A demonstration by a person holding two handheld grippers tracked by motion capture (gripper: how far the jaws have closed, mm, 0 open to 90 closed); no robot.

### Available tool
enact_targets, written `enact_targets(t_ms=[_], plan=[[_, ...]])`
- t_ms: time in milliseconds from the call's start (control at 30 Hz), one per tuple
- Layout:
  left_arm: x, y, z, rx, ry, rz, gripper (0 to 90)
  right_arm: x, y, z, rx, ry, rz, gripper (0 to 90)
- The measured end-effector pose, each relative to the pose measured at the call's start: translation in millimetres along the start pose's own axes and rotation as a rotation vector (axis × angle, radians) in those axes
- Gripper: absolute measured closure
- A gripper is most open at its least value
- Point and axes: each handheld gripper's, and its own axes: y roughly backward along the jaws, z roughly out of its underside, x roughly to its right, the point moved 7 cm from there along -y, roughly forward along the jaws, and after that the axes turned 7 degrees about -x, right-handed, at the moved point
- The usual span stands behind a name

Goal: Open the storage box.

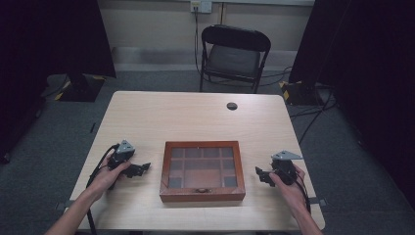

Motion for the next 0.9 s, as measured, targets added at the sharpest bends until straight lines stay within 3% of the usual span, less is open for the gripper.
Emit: enact_targets(t_ms=[167,400,900], plan=[[-0.1,0.0,0.0,0.000,-0.001,-0.001,10.2,-4.7,9.0,-3.0,0.004,-0.015,-0.088,25.9],[0.5,-0.3,-0.3,0.004,0.006,0.001,10.2,-13.8,20.3,-7.5,-0.020,-0.007,-0.139,33.0],[-0.1,-0.1,0.0,0.000,0.000,-0.003,10.1,-49.9,46.5,-24.1,0.055,0.013,-0.277,43.1]])
